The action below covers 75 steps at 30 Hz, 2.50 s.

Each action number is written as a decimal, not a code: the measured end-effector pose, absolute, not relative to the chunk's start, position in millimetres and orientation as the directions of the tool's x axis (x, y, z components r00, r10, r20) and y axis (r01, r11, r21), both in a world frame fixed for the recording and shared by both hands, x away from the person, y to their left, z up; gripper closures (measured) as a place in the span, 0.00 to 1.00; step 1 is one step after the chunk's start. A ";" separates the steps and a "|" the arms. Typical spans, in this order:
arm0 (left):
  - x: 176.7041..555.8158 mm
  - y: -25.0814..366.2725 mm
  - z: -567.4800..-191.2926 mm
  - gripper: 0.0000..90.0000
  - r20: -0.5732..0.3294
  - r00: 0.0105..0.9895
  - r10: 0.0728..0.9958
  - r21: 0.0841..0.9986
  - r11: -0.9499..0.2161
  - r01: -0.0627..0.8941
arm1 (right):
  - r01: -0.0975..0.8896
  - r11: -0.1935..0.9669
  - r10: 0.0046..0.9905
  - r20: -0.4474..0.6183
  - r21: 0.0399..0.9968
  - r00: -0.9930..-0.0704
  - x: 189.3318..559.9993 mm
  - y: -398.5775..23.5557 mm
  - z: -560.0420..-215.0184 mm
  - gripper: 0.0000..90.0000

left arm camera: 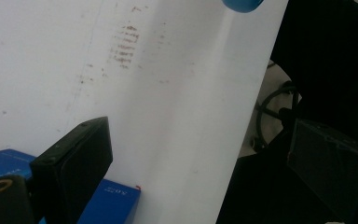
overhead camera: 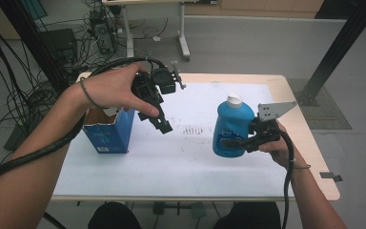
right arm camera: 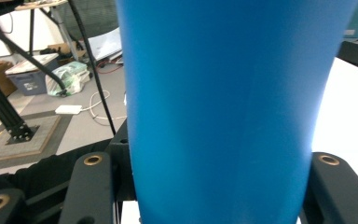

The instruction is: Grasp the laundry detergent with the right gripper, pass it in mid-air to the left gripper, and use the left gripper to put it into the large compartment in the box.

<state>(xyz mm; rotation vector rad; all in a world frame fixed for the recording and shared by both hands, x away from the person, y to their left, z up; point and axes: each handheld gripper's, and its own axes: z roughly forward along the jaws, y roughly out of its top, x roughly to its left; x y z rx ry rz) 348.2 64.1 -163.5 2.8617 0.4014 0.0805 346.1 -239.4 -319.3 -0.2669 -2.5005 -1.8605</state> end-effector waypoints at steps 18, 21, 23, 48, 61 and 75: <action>339.7 45.1 -159.6 0.07 0.056 0.976 0.213 0.267 -0.945 0.191 | 0.106 0.300 0.033 0.101 0.948 -0.994 347.0 -214.2 -314.1 0.48; 338.0 41.9 -158.4 0.06 0.060 0.978 0.200 0.273 -0.946 0.177 | 0.099 0.305 0.014 0.100 0.947 -0.995 346.2 -210.2 -313.1 0.48; 336.3 39.4 -157.9 0.07 0.057 0.980 0.189 0.276 -0.947 0.167 | 0.094 0.312 0.000 0.098 0.945 -0.995 345.7 -206.8 -312.1 0.48; 327.7 9.1 -164.4 0.09 0.025 0.992 0.123 0.250 -0.962 0.113 | 0.050 0.330 -0.076 0.080 0.943 -0.994 342.7 -176.3 -308.9 0.48; 327.8 0.8 -165.2 0.09 0.026 0.994 0.102 0.249 -0.964 0.092 | 0.045 0.335 -0.091 0.080 0.941 -0.993 345.7 -164.8 -312.5 0.48; 327.5 -2.1 -164.5 0.09 0.028 0.995 0.095 0.247 -0.965 0.085 | 0.043 0.334 -0.095 0.079 0.942 -0.992 345.8 -159.0 -314.7 0.48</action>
